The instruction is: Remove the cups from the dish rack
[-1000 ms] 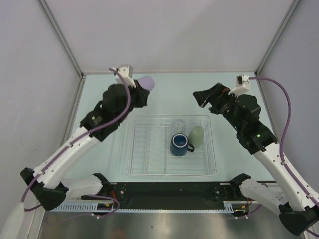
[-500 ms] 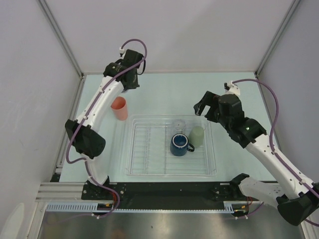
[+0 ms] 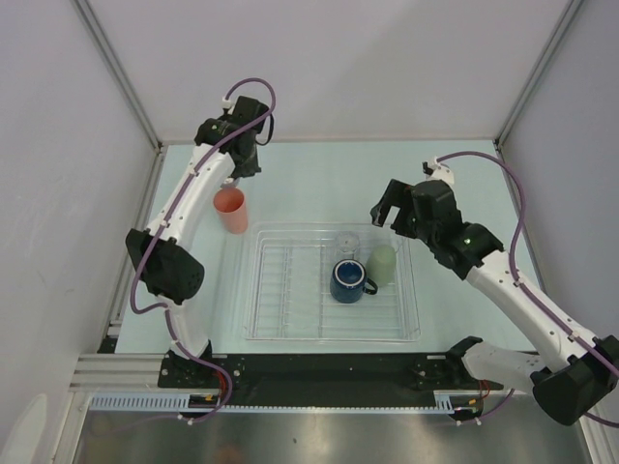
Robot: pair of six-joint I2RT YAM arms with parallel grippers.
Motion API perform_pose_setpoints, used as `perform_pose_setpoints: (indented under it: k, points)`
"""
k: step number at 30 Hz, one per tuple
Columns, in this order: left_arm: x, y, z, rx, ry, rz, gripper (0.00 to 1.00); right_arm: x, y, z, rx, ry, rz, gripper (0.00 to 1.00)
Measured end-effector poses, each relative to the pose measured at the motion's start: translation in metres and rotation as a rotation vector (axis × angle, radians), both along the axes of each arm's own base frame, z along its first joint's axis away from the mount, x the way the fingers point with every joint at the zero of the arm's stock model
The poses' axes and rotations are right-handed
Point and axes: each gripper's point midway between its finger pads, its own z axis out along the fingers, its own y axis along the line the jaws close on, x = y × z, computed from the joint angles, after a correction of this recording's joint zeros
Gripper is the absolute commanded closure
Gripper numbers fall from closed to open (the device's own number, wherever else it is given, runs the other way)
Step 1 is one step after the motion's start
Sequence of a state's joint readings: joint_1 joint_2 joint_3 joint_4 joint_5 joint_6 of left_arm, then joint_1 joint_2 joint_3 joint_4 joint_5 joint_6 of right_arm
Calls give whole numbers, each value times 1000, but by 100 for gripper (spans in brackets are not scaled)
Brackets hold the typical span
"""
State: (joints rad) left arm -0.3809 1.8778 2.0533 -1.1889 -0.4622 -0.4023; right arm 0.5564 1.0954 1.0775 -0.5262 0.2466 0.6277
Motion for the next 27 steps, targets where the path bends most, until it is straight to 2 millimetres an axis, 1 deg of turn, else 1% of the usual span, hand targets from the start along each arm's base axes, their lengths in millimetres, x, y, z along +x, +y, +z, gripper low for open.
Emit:
perform_pose_setpoints:
  k: [3,7,12,16,22,23,24,25,27]
  points:
    - [-1,-4,-3,-20,13,-11,100,0,2,-3,-4,7,6,0]
    - [-6,-6,-15,-28,48,-17,100,0,4,-5,-7,12,9,0]
    - [-21,-1,-35,-10,107,-10,100,2,7,-11,-14,27,16,0]
    - [-31,3,-46,3,139,-9,100,3,9,-12,-12,27,21,0]
    - [-28,3,-56,-9,141,-9,99,2,9,-18,-17,35,23,0]
    - [-27,2,-56,-16,139,-9,97,1,9,-20,-19,38,23,0]
    - [-26,3,-57,-21,137,-8,92,1,9,-21,-21,40,23,0]
    - [-24,3,-58,-28,135,-6,85,1,9,-22,-22,41,22,0]
    - [-22,5,-60,-35,133,-1,82,1,8,-22,-23,42,22,0]
